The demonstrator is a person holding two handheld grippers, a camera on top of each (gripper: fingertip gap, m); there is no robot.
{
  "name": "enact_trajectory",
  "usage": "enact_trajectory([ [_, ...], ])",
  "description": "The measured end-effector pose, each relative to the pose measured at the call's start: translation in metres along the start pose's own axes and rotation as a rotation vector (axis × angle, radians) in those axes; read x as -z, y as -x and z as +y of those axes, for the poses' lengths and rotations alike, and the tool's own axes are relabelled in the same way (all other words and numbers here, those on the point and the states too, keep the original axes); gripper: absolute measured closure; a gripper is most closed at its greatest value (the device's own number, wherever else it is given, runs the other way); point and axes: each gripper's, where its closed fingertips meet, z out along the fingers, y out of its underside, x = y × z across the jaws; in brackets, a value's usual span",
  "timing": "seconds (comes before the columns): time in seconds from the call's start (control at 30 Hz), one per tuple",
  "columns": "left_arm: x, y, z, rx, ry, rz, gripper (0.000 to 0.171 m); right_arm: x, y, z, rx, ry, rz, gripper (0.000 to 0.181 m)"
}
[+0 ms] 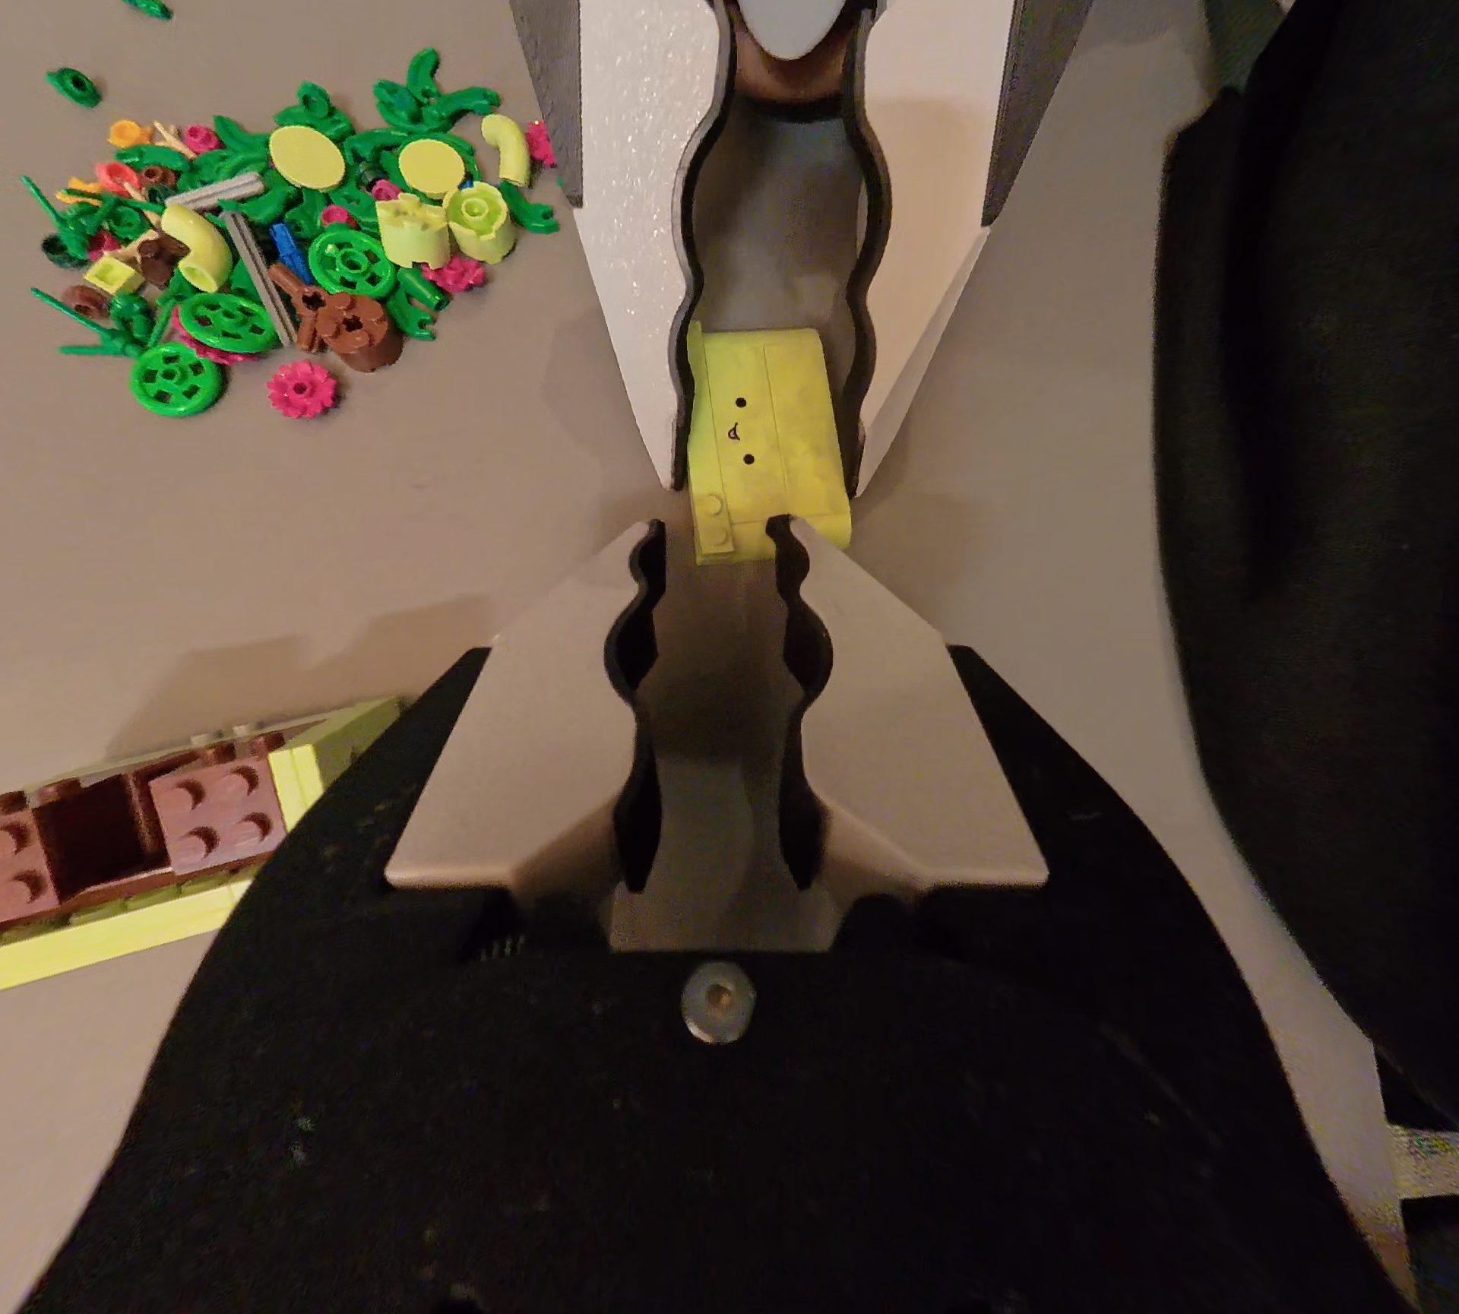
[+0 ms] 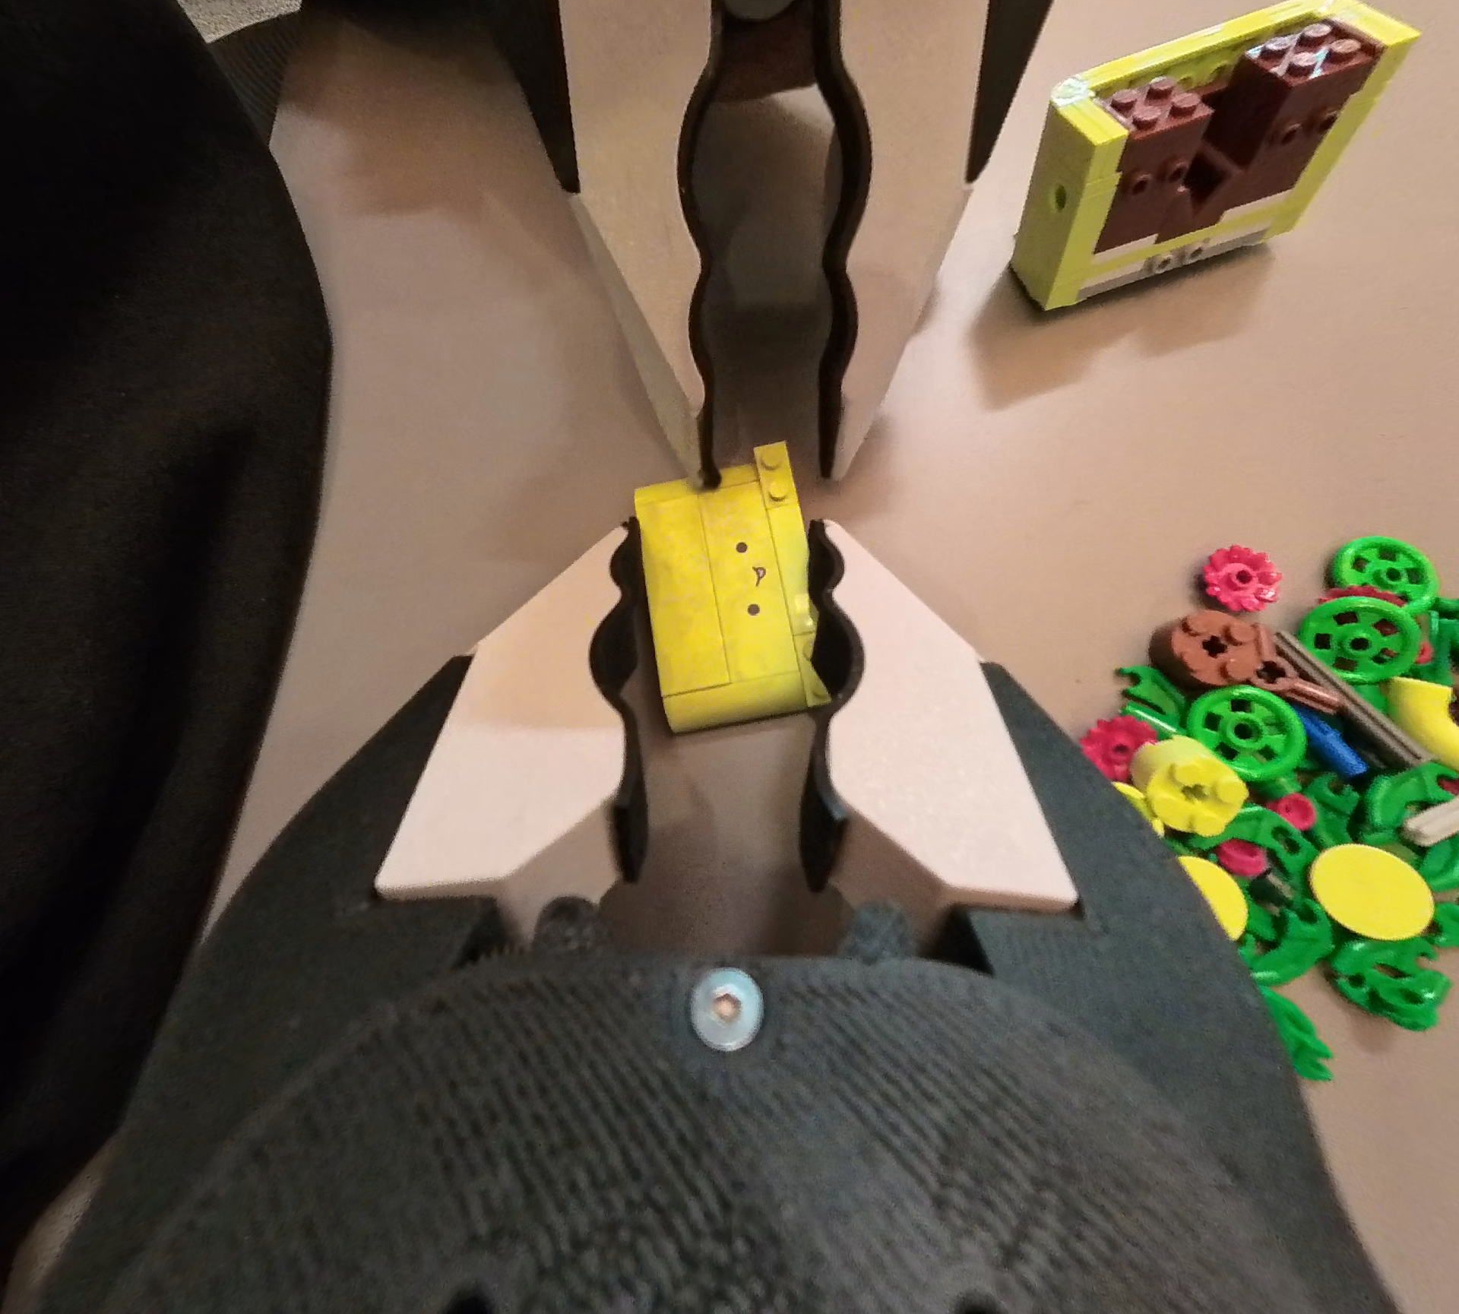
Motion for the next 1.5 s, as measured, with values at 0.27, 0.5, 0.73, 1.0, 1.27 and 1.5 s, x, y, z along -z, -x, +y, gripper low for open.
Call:
enact_trajectory([
  [0.27, -0.001, 0.002, -0.002, 0.044, -0.059, 0.032, 0.167, 0.0, 0.0, 0.0, 0.001, -0.006, -0.001, 0.139],
  [0.5, 0.001, -0.001, 0.008, 0.03, -0.013, 0.086, 0.15, 0.0, 0.0, 0.0, 0.003, -0.007, 0.0, 0.139],
  [0.73, 0.001, -0.003, 0.006, 0.018, -0.046, 0.077, 0.159, 0.0, 0.0, 0.0, 0.003, -0.007, 0.0, 0.139],
  [1.0, 0.001, -0.003, 0.006, 0.017, -0.047, 0.079, 0.161, 0.0, 0.001, 0.0, 0.023, -0.006, -0.003, 0.139],
  [1.27, 0.002, -0.001, 0.006, 0.011, -0.055, 0.038, 0.166, 0.001, 0.0, 0.0, 0.041, -0.009, 0.019, 0.138],
  [1.5, 0.001, -0.024, 0.012, 0.005, -0.038, 0.016, 0.171, 0.024, -0.029, 0.014, 0.014, -0.025, 0.188, 0.119],
])
